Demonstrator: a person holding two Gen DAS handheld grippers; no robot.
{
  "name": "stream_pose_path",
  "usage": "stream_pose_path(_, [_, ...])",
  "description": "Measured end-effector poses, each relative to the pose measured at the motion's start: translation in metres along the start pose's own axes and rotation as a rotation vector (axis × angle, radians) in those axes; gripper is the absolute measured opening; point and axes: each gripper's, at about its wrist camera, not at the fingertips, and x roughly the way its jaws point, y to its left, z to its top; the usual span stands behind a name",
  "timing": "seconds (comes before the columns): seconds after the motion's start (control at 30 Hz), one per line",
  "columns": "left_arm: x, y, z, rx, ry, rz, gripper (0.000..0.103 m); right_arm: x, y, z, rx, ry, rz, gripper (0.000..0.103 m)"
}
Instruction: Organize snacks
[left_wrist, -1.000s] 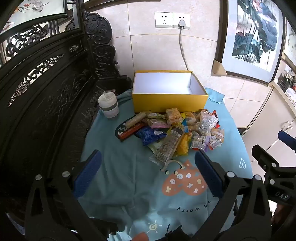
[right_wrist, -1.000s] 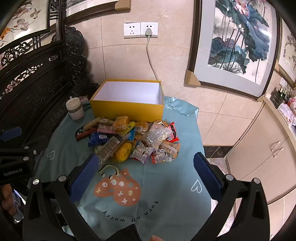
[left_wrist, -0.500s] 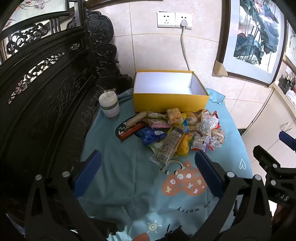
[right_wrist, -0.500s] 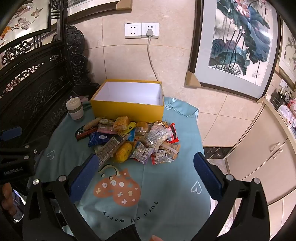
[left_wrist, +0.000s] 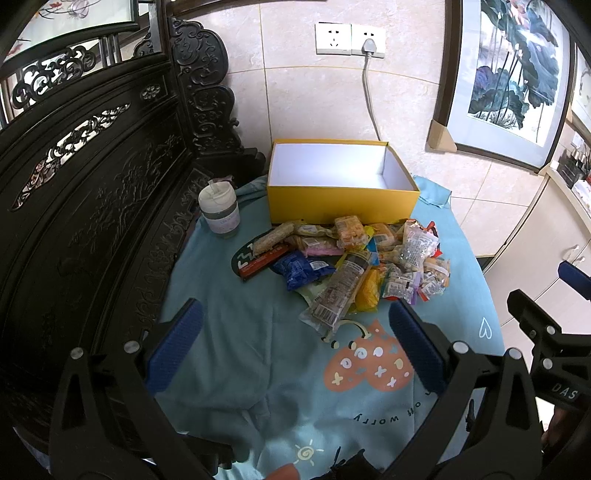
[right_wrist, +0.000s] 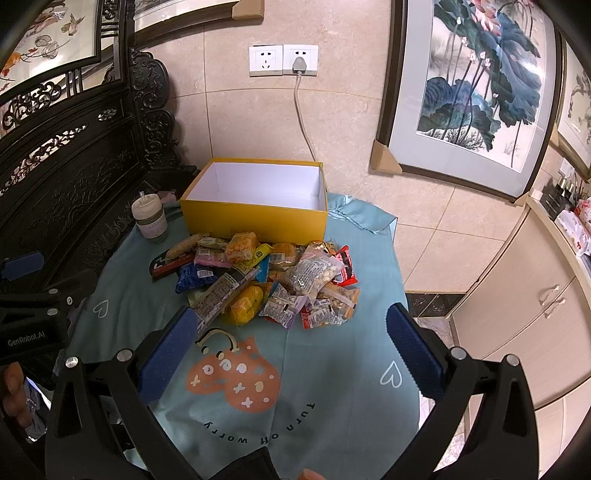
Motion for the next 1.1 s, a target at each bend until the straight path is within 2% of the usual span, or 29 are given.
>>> stream_pose_path(1.1, [0.0008, 0.0013, -0.001, -0.008, 0.005, 0.004, 0.101, 0.0011, 0.0016, -0.0018, -0.001, 0.003, -0.001, 0.102])
